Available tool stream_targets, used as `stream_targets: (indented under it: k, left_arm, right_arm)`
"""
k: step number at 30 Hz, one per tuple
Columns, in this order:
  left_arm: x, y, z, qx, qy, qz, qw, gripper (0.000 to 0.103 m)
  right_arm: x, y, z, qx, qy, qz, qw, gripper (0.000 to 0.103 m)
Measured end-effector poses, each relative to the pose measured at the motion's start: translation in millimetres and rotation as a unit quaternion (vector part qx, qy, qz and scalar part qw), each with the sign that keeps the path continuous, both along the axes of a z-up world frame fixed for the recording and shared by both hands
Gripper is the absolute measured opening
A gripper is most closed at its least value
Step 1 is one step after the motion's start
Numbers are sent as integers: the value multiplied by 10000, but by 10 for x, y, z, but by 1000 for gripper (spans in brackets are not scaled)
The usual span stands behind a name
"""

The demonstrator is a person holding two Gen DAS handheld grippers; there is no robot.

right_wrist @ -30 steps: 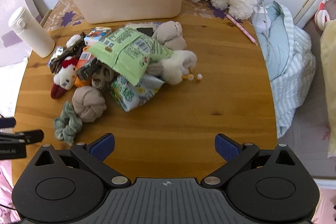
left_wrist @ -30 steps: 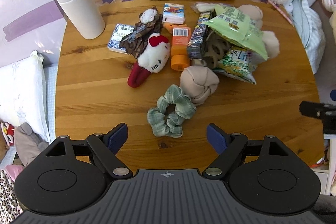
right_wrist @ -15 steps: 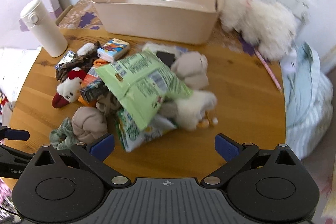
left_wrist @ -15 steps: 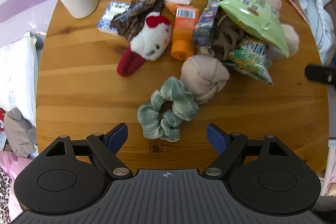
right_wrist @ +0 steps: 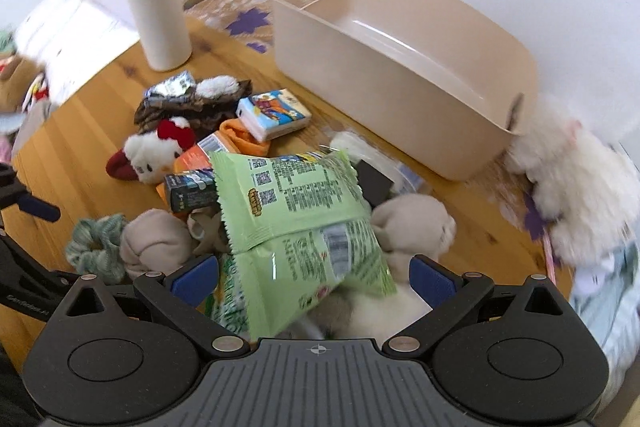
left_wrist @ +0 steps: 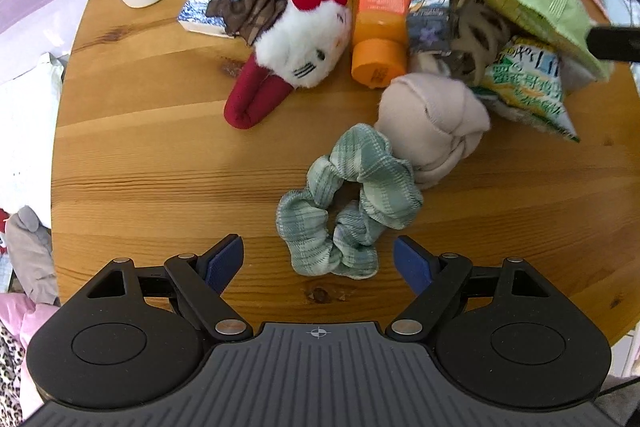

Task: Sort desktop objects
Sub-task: 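Grasp the green snack bag with the right tool while the left tool grasps the green plaid scrunchie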

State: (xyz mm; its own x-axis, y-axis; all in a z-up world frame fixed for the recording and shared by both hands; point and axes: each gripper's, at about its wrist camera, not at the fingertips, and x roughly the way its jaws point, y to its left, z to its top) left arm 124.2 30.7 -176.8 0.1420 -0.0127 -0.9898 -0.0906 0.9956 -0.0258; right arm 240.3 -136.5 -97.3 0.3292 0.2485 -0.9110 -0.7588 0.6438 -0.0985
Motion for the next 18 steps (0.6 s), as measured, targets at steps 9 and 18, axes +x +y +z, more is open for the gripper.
stream_targets:
  k: [9, 18]
  left_arm:
    - [-42, -194, -191, 89, -337, -565, 9978, 83]
    - [-130, -224, -270, 97, -610, -664, 9959, 84]
  right_arm:
    - [152, 126, -198, 145, -130, 506, 9985, 103]
    - [146, 287, -320, -106, -660, 839, 9942, 103]
